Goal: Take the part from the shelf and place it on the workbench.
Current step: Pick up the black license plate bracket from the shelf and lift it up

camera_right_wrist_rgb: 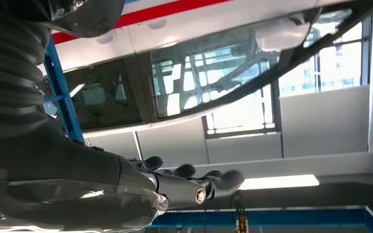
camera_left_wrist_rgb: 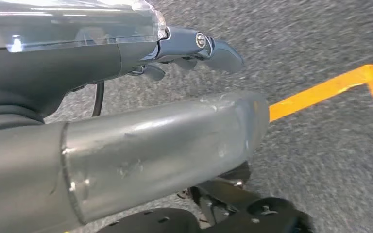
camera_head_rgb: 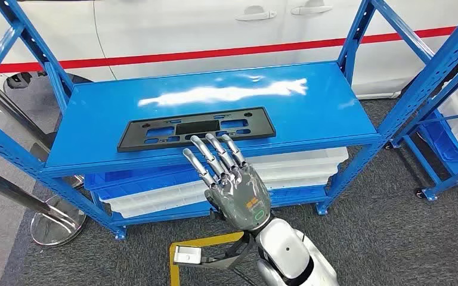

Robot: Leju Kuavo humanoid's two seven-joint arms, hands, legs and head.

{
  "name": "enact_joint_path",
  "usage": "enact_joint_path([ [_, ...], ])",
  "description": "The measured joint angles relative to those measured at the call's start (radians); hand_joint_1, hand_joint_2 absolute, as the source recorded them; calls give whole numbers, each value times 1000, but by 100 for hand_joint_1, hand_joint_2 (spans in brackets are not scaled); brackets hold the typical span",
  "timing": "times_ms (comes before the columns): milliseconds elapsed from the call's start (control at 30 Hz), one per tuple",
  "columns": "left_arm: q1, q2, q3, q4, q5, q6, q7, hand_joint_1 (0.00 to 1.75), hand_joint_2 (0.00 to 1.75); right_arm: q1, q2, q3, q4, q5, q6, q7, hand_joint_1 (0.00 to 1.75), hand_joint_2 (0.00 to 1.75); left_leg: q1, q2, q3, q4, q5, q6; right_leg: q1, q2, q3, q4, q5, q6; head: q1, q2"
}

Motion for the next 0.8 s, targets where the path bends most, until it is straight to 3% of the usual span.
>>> enact_joint_path([
  [133,-7,-4,2,0,0,-1,11,0,0,-6,12,-2,89,-4,-31,-1,0,175,-1,-1,93,-200,82,5,1,0,0,10,-7,16,0,0],
  [233,-10,-9,3,0,2,-1,16,0,0,-9,21,-7,164,-12,-43,0,0,175,-7,-3,100,-225,85,23,3,1,-4,10,-4,33,0,0],
  [300,-10,-12,3,0,3,-1,17,0,0,-10,24,-11,198,-16,-45,1,0,175,-5,-2,102,-232,90,39,0,2,-10,26,-18,43,0,0],
  [367,-11,-14,4,0,4,-1,18,0,0,-11,27,-19,231,-23,-45,4,0,175,-5,0,103,-237,94,52,-1,2,-49,111,-69,50,0,0],
  [433,-12,-14,4,0,6,0,18,0,0,-10,29,-31,271,-32,-46,5,0,175,-9,1,101,-236,94,60,-1,2,-115,243,-126,52,0,0],
  [467,-11,-14,4,0,7,0,19,0,0,-9,29,-36,291,-37,-46,5,0,175,-11,0,101,-236,94,61,-1,2,-138,285,-134,51,0,0],
  [500,-11,-15,4,0,7,0,20,0,0,-8,29,-41,308,-41,-47,5,0,175,-14,0,102,-236,93,62,0,2,-142,289,-121,49,0,0],
  [533,-11,-15,4,0,7,0,21,0,0,-8,31,-45,321,-45,-47,4,0,175,-16,-1,104,-236,93,62,1,2,-126,253,-91,44,0,0],
  [600,-11,-19,4,0,8,-1,21,0,0,-11,37,-54,344,-51,-47,3,0,175,-21,-2,107,-235,91,61,7,2,-62,119,-23,27,0,0],
  [633,-11,-20,4,-1,8,-1,21,0,0,-13,41,-57,353,-52,-48,3,0,175,-22,-3,107,-234,89,59,11,1,-36,62,-4,20,0,0],
  [667,-12,-22,4,-1,8,-1,22,0,0,-15,45,-60,362,-55,-48,2,0,175,-23,-2,105,-233,88,55,15,1,-22,28,4,14,0,0],
  [733,-12,-23,4,-1,9,-3,23,0,0,-17,52,-64,375,-59,-48,1,0,175,-22,-1,103,-233,87,44,19,2,-19,10,4,11,0,0],
  [800,-13,-23,4,-2,9,-6,23,0,0,-19,60,-67,382,-64,-48,-1,0,175,-21,0,101,-224,77,33,12,2,-13,0,8,4,0,0],
])
